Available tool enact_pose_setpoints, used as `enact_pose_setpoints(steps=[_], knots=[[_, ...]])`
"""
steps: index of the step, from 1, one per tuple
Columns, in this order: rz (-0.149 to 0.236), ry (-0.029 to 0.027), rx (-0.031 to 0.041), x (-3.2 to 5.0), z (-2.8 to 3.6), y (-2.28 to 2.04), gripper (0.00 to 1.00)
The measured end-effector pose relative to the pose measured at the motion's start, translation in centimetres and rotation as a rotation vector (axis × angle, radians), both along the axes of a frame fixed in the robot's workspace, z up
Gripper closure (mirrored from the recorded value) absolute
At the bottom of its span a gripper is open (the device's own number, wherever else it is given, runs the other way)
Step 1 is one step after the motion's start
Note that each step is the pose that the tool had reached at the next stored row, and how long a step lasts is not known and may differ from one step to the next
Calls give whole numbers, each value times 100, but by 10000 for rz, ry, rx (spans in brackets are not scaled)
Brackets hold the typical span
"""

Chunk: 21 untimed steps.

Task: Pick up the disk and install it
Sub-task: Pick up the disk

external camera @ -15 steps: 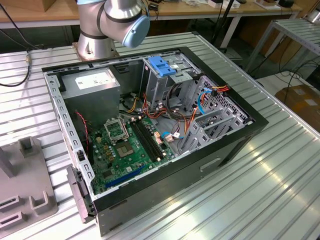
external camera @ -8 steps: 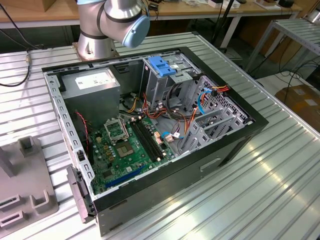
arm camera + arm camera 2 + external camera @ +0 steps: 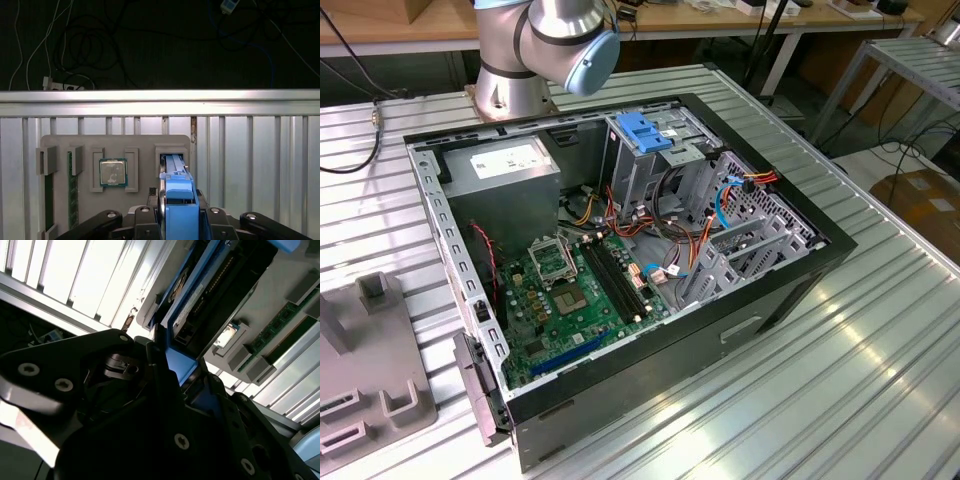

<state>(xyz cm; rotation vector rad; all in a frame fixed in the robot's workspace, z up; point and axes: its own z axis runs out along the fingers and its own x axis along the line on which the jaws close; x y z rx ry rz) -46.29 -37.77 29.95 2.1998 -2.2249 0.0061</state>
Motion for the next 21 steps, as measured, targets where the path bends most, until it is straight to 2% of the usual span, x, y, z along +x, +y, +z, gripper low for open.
enact_pose_setpoints(steps=[3, 7, 11, 13, 17, 19, 20, 21], knots=[[0, -1, 0, 0, 0, 0, 63], [1, -1, 1, 0, 51, 0, 63], [0, 0, 0, 0, 223, 0, 63], [0, 0, 0, 0, 341, 0, 63], [1, -1, -3, 0, 513, 0, 63], [1, 0, -9, 0, 621, 0, 63], [1, 0, -14, 0, 703, 0, 63], [1, 0, -17, 0, 748, 0, 63]])
